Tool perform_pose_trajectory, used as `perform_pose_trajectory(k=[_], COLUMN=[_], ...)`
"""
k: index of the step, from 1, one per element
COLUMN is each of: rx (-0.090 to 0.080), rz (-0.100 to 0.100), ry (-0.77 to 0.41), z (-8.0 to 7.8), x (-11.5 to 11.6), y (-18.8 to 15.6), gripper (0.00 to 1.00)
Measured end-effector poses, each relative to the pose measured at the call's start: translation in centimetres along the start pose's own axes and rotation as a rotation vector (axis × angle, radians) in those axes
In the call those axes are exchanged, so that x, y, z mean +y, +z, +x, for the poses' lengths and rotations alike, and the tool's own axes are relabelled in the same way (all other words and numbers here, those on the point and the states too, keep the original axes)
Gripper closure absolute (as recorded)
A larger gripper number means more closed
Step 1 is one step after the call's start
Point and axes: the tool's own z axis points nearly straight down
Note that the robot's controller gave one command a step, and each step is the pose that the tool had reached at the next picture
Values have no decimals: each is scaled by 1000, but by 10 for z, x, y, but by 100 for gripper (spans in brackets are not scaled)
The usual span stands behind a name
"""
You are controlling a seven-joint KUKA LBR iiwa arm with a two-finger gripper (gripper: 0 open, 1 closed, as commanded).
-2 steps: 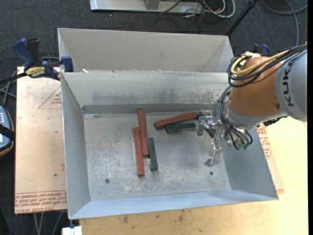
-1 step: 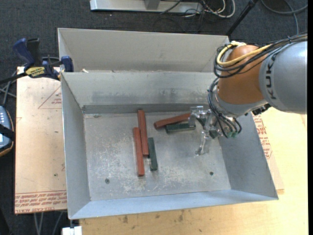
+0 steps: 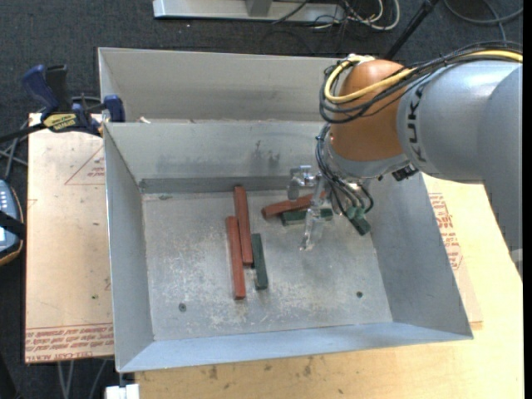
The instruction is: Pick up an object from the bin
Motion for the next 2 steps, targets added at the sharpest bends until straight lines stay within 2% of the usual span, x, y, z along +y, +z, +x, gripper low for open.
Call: perform_pose_trajectory(k=[1, 2], rx=[1, -8], rz=[0, 4], ry=[-40, 45], z=[-6, -32], x=[23, -74], y=[24, 42], gripper=[0, 100])
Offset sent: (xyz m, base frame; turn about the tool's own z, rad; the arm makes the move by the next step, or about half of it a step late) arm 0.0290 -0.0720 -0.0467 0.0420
